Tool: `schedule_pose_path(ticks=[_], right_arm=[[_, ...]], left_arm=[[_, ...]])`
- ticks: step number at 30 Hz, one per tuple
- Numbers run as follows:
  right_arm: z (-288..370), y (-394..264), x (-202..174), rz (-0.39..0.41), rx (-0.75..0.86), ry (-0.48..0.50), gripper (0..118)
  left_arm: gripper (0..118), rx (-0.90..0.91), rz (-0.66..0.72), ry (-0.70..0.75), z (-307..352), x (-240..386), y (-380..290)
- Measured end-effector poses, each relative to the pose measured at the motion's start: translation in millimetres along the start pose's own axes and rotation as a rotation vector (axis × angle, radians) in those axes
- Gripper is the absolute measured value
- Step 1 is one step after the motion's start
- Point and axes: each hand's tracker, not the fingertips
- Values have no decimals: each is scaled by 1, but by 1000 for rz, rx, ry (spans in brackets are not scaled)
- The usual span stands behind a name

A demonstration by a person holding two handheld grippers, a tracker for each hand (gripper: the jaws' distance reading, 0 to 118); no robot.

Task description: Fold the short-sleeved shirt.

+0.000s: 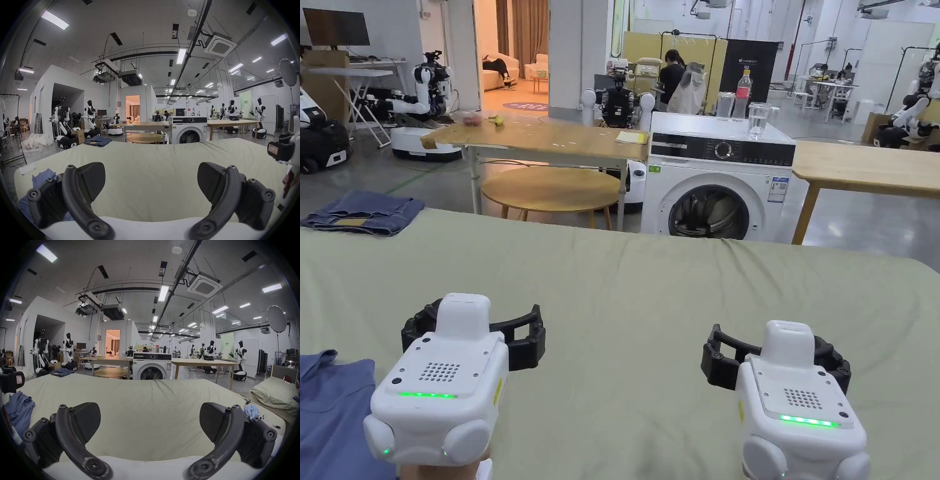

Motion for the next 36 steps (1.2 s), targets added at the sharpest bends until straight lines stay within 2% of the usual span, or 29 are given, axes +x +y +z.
schedule_pose_path(ticks=[6, 16, 28, 36], right_arm=[[3, -1, 2, -17, -3, 11, 118], [7, -1, -10, 62, 29, 4, 118], [4, 1, -10, 15, 18, 21, 118], [4, -1, -9, 24, 15, 35, 118]], left_arm=[[113, -14, -10, -4, 0, 3, -4], [113, -26, 35, 34, 0, -1, -9], [113, -25, 26, 10, 0, -4, -4], [113, -24, 21, -9, -1, -6, -5]])
